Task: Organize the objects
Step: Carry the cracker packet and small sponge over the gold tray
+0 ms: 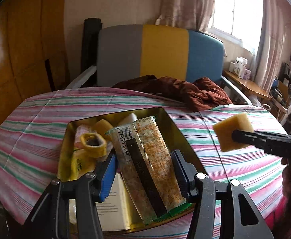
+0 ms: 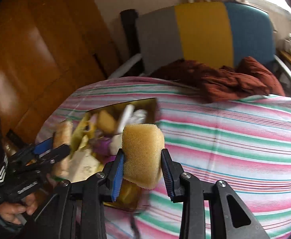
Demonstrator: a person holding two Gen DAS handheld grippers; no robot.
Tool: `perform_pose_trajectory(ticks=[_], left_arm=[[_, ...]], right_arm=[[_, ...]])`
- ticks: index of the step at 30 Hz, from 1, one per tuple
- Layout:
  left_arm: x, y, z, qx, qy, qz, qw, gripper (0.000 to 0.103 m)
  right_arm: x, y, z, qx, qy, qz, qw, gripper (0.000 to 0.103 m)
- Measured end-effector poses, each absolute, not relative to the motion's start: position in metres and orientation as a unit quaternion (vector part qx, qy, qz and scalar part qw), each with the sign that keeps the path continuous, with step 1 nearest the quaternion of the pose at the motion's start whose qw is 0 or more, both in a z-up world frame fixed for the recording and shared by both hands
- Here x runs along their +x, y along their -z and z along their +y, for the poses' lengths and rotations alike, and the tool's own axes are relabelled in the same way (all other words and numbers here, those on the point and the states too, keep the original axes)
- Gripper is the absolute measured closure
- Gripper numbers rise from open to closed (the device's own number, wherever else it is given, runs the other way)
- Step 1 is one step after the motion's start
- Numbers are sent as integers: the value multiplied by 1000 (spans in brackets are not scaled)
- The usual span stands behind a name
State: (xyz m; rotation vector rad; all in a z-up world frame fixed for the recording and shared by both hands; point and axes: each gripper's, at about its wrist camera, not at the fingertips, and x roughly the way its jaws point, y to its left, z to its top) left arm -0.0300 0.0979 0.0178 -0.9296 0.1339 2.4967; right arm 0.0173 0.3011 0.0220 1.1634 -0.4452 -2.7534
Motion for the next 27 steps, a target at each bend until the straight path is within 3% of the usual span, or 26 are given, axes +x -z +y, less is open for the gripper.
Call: perform_pose_trajectory(ticks=[15, 27], left_arm=[[-46, 2, 36, -358, -916, 19, 178, 48], [-41, -7, 31, -344, -923, 24, 171, 48]], right_arm=[[7, 1, 231, 417, 891, -137, 117, 68], [5, 2, 222, 417, 891, -133, 119, 68]])
